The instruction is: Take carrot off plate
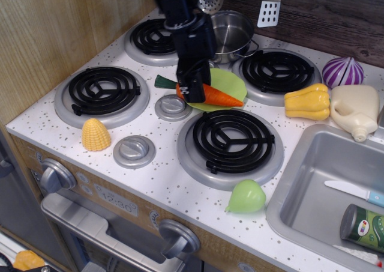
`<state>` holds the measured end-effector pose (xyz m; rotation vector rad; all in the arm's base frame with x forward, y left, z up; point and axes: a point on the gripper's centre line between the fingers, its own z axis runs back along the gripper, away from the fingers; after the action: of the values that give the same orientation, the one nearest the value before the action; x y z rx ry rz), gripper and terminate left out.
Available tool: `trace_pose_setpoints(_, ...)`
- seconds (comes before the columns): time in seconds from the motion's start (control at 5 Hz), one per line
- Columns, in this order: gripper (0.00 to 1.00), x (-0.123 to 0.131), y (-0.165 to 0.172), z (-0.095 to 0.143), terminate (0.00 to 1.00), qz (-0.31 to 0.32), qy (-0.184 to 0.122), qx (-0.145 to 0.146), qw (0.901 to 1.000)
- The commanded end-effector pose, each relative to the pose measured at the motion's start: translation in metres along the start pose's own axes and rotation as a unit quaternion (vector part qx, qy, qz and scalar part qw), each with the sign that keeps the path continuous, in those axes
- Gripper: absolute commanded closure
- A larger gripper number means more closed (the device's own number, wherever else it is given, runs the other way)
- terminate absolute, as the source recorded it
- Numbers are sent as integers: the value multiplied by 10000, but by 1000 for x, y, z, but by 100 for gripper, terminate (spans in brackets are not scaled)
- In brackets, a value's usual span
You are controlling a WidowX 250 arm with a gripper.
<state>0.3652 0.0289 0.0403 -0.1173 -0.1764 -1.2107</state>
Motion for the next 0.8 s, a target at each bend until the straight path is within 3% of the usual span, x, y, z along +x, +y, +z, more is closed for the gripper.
trace_pose_setpoints(0.0, 100, 39, -28, 42, 0, 635, -83, 599, 9961)
trace_pose_setpoints(0.6, 100, 37, -60, -16, 0, 906, -537, 963, 9898)
